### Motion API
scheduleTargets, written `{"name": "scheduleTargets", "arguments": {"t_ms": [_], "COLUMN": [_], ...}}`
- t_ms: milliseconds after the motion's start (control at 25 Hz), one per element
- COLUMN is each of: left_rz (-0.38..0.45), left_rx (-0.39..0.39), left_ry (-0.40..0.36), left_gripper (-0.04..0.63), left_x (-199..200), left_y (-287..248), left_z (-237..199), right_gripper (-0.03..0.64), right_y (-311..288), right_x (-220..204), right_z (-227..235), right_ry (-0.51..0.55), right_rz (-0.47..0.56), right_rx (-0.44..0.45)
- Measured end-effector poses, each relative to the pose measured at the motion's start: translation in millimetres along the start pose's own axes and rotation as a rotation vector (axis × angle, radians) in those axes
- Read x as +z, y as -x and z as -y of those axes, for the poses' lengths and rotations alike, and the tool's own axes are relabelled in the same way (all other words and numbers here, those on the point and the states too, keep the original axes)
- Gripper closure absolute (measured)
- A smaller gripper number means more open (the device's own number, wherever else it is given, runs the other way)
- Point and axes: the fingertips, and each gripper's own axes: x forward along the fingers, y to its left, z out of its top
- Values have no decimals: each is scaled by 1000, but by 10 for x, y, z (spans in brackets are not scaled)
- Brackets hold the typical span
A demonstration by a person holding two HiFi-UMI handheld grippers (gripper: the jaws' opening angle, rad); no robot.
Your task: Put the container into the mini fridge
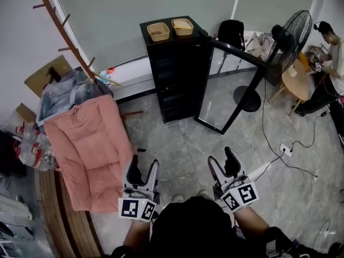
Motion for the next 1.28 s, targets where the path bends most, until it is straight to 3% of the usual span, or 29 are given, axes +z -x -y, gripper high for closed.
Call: {"name": "scheduleTargets", "arguments": {"t_ms": [400, 600, 840, 1000, 1280], "left_rz": [-36, -15, -1, -21, -50], "left_rx": [8, 19, 52, 54, 70], "left_ry": [8, -1, 4, -13, -43], "left_gripper": [304, 304, 305, 305, 305], "left_x": [-121, -67, -5, -46, -117], "left_y": [-304, -685, -1292, -1696, -2302], "left_z": [-380, -426, -515, -493, -431], "right_gripper": [333, 333, 334, 334, 341], "right_y": [-452, -802, -1398, -1660, -1951], "right_x": [52, 143, 315, 322, 354], "right_z": [123, 516, 921, 1135, 1676], "right_ry": [2, 37, -43, -41, -68], "right_rz": [23, 27, 46, 36, 12], "right_rx": [-37, -6, 22, 81, 90]}}
